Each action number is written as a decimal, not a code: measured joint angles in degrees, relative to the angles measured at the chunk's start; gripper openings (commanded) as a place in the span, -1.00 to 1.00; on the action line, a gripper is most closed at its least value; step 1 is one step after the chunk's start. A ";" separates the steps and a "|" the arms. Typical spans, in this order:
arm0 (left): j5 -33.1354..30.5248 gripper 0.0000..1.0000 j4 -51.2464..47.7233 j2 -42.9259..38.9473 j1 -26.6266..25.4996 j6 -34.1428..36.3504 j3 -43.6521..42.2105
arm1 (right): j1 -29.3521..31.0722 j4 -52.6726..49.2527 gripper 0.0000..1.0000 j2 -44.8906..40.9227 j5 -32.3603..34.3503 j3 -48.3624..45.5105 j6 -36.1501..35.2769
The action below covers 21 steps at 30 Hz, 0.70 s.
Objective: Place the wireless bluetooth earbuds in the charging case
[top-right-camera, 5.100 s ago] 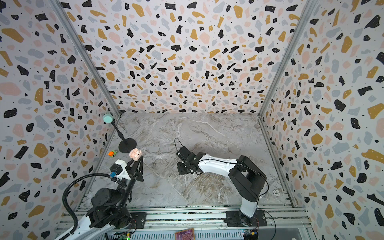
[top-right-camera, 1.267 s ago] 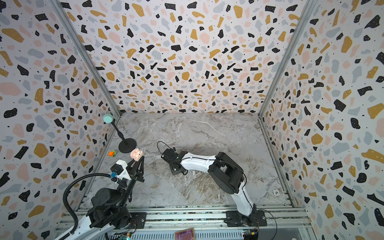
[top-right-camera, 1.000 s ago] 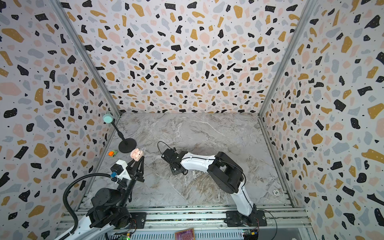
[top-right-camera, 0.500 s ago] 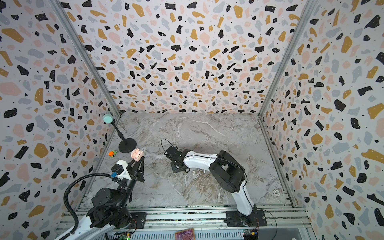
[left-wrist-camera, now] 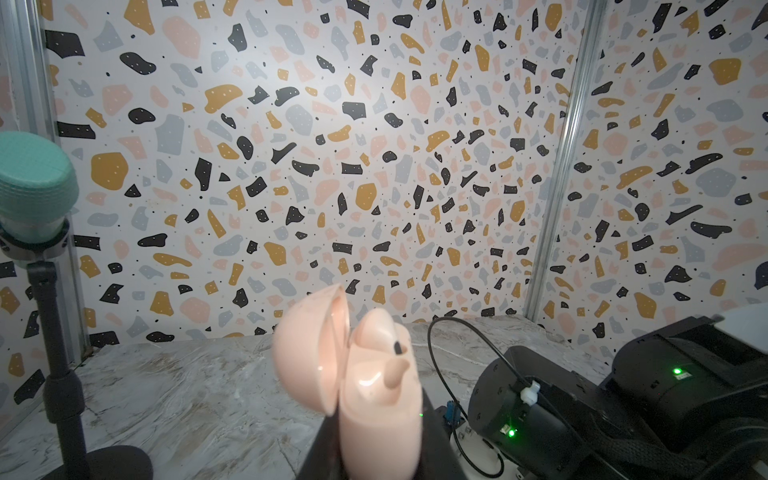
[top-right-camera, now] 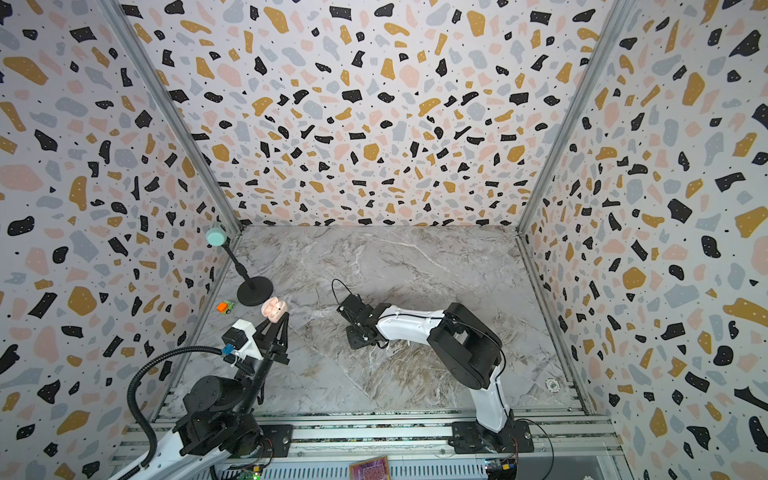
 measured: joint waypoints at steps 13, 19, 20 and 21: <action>0.02 -1.00 0.00 0.00 0.00 0.00 0.00 | -1.81 0.20 -0.16 -1.77 -2.82 1.22 0.87; 0.04 -1.00 0.00 0.00 0.00 -0.02 0.00 | -1.81 -0.55 -0.16 1.03 -3.78 4.46 1.33; 0.04 -1.00 0.00 0.00 0.00 0.00 0.00 | -1.84 -0.76 -0.16 1.36 -3.82 4.46 1.44; 0.04 -1.00 0.00 0.00 0.00 0.00 0.00 | -1.84 -1.16 -0.16 1.70 -3.85 4.48 1.51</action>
